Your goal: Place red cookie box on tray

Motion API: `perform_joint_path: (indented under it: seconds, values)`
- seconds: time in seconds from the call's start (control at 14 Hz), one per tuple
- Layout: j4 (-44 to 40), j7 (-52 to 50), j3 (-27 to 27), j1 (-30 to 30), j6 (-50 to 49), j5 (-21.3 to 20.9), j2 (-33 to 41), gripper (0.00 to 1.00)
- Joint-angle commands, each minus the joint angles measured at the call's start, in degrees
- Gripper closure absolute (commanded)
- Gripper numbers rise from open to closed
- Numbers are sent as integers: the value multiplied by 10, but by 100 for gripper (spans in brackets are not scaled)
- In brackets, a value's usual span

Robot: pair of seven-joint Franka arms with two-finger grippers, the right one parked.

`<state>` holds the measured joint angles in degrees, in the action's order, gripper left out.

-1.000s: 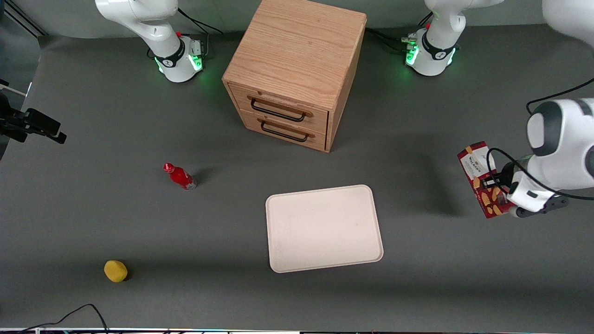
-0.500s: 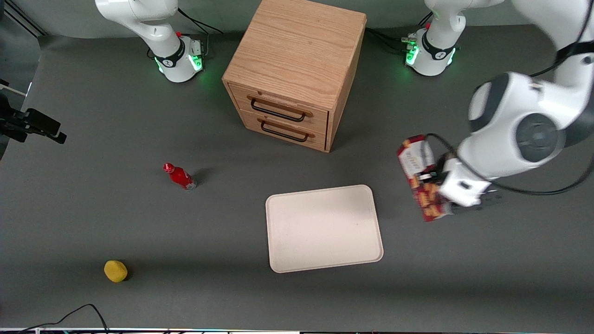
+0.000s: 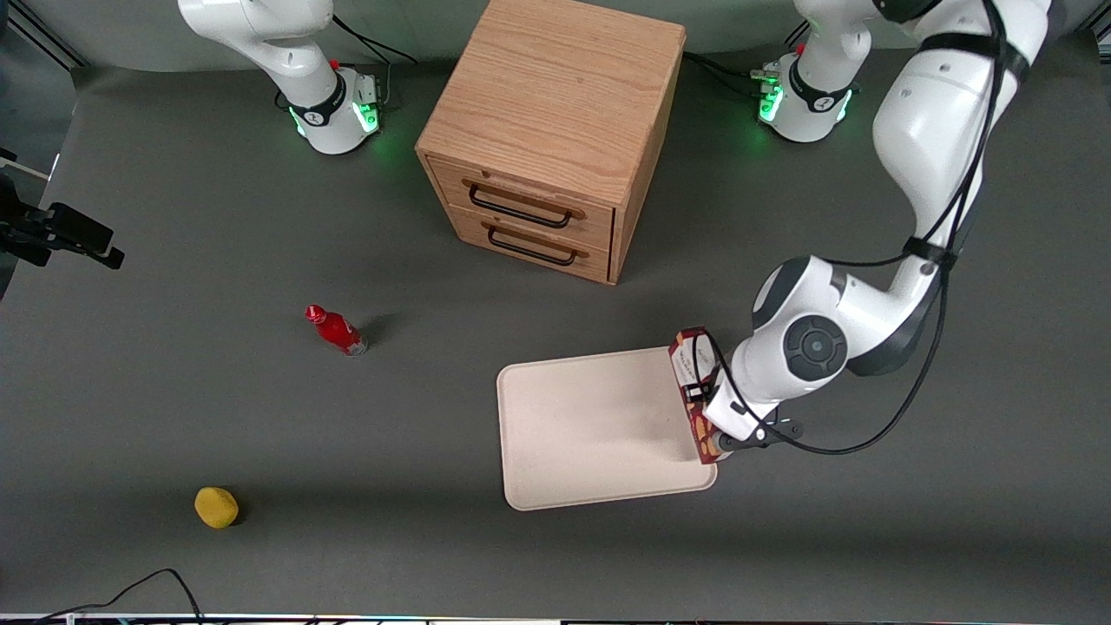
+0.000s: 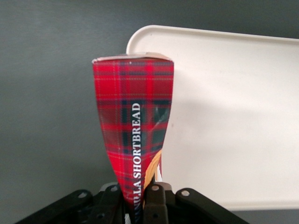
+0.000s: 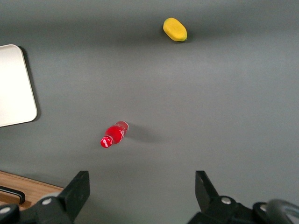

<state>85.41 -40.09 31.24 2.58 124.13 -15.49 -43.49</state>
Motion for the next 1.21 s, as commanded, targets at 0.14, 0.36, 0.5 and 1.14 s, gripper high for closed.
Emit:
perform_joint_path:
  seconds: [0.14, 0.36, 0.5, 1.14]
  values:
    - [-21, -50, 6, -12, 23, -66, -22, 0]
    - [-47, -37, 34, 20, -104, -54, 0, 0]
    - [-92, 1, 47, 36, -234, -39, 37, 0]
    - [14, 366, -213, 49, -463, 142, 386, 0]
